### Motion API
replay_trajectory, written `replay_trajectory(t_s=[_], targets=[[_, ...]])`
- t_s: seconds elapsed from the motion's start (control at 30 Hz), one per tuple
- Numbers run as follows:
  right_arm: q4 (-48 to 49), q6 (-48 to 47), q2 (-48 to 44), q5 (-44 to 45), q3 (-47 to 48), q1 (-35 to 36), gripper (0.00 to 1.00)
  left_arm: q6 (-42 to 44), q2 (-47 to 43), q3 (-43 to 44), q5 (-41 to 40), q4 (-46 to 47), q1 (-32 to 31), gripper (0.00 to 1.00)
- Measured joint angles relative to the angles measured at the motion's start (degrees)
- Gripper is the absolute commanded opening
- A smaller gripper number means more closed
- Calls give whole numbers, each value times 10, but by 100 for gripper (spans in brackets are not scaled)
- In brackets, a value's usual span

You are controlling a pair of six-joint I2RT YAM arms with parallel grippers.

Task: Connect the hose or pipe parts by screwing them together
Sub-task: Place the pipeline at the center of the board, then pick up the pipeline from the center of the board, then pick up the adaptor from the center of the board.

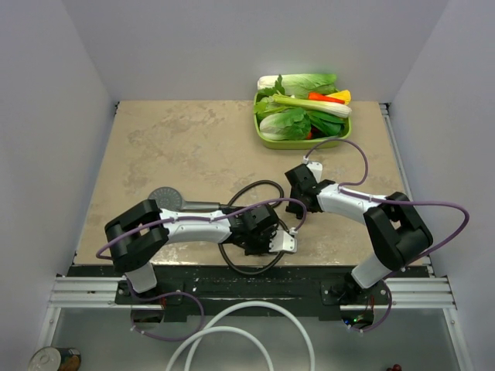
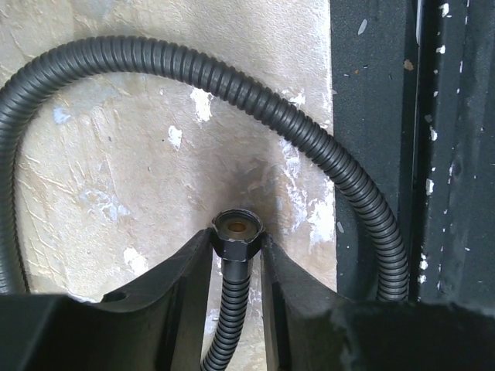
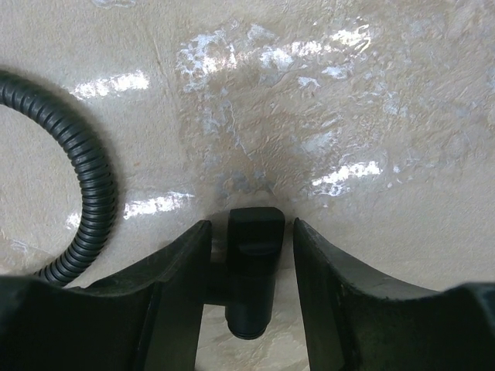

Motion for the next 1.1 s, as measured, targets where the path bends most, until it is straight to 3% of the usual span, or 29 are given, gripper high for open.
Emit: replay_trajectory(t_s=[0.1, 0.13, 0.23, 0.3, 0.6, 0.87, 1.1], targets=[[0, 0, 0, -2, 0, 0, 52, 0, 0, -2, 0, 3, 1, 38], [1, 0, 0, -3, 0, 0, 52, -1, 0, -2, 0, 3, 1, 45], [2, 1, 0, -3, -1, 0, 52, -2, 0, -3, 0, 8, 3, 53], [3, 1, 0, -3, -2, 0, 52, -4, 0, -5, 0, 12, 4, 52], [13, 1, -4, -3, -8, 0, 50, -12, -5, -14, 12, 23, 9, 37], [21, 6, -9, -3, -16, 0, 52, -16, -4, -16, 30, 23, 11, 29], [32, 18, -20, -4, -28, 0, 54, -16, -2, -16, 37, 28, 11, 6]])
